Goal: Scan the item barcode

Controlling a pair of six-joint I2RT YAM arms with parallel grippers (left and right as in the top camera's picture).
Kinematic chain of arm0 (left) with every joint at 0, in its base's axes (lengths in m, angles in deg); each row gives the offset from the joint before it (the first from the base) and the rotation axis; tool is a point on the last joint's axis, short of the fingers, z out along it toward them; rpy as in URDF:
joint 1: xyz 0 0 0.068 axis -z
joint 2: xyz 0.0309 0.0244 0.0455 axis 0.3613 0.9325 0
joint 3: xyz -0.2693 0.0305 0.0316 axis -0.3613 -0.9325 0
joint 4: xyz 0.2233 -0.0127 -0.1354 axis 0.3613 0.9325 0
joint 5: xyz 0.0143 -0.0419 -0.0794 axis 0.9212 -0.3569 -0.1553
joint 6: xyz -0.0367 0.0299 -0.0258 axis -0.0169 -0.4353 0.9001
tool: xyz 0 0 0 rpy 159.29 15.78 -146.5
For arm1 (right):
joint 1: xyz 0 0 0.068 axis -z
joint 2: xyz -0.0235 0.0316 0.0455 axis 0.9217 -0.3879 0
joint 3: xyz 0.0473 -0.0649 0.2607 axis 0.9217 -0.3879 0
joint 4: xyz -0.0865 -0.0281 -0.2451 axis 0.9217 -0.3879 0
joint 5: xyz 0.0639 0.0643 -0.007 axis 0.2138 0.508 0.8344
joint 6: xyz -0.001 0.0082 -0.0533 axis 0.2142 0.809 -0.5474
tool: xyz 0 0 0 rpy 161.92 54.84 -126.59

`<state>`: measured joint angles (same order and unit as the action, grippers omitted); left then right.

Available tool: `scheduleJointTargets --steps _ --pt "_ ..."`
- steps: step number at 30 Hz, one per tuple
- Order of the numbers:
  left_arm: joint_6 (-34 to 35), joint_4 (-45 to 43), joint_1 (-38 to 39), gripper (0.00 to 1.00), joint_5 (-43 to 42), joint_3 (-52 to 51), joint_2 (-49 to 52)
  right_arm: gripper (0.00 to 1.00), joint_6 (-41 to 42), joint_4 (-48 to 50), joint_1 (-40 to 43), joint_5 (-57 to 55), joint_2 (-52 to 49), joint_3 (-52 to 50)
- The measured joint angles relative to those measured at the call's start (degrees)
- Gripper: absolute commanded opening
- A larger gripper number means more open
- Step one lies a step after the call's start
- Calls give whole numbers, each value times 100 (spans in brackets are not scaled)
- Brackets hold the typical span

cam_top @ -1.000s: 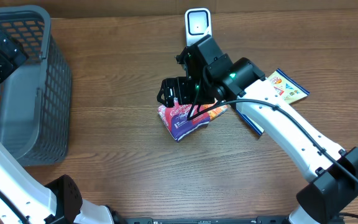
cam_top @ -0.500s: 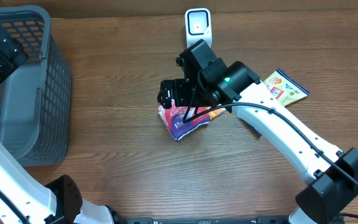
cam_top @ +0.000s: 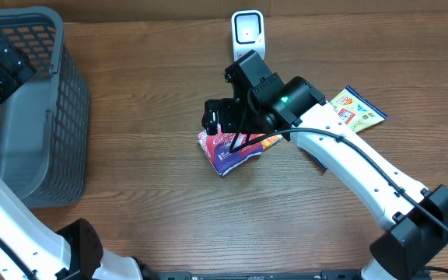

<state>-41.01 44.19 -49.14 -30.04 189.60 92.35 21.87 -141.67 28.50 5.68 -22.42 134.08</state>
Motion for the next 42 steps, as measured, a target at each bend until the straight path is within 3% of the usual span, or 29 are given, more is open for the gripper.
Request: scheduleJointTargets --steps 10,16,24,33,42 --pt "0 0 0 100 0 0 0 100 66 -538 0 -802 0 0" --pt "0 0 0 100 0 0 0 100 765 -1014 101 -1950 0 0" --pt "0 0 0 100 0 0 0 100 1565 -1003 1506 -2527 0 -280" --pt "0 0 0 100 0 0 0 100 1757 81 3117 -2098 -13 -1565" --pt "0 0 0 100 0 0 0 99 1700 876 3071 -1902 -35 -2076"
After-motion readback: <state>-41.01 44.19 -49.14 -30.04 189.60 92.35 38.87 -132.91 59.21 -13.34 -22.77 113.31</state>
